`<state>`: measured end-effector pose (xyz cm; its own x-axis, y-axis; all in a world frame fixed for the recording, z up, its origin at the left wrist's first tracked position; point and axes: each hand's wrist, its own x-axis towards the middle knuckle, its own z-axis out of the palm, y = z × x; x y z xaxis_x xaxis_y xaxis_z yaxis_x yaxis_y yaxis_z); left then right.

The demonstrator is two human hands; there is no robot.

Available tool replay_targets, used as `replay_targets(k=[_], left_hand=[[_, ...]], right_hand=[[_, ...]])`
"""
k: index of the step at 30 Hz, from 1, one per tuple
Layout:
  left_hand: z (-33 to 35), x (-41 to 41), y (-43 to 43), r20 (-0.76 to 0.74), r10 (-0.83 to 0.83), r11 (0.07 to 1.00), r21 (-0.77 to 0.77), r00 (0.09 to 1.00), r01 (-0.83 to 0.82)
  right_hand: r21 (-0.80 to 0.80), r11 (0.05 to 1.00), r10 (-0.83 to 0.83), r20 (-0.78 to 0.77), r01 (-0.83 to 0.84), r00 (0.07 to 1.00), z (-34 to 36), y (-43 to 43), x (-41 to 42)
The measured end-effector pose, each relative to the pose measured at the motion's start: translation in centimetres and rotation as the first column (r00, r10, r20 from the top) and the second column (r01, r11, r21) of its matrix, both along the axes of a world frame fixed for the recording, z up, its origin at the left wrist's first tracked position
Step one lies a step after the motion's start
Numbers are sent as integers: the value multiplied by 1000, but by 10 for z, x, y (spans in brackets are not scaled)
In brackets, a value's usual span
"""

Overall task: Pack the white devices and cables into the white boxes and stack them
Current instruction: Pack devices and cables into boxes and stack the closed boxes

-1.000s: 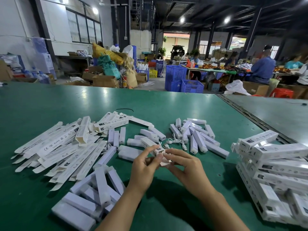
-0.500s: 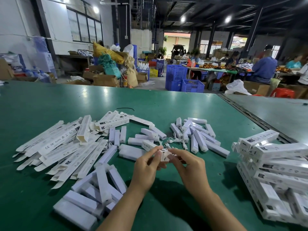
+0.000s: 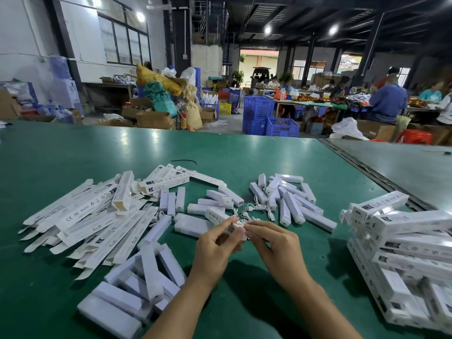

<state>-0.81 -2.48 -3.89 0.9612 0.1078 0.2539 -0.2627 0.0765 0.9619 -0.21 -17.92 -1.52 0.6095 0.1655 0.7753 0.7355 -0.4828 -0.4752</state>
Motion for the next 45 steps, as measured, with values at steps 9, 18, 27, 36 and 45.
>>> replay_targets(k=[9, 18, 27, 36, 45], left_hand=[[-4, 1, 0, 19, 21, 996, 92, 1000, -23], [-4, -1, -1, 48, 2, 988, 156, 999, -9], [7, -9, -1, 189, 18, 923, 374, 982, -89], [5, -7, -3, 269, 44, 880, 446, 962, -165], [-1, -3, 1, 77, 161, 874, 451, 984, -178]], right_hand=[[12, 1000, 6, -50, -5, 999, 3, 0, -2], [234, 972, 100, -421, 1, 902, 3, 3, -2], [658, 751, 579, -694, 51, 428, 13, 10, -11], [768, 633, 698, -621, 98, 355, 18, 11, -12], [871, 377, 387, -457, 315, 801, 34, -5, -1]])
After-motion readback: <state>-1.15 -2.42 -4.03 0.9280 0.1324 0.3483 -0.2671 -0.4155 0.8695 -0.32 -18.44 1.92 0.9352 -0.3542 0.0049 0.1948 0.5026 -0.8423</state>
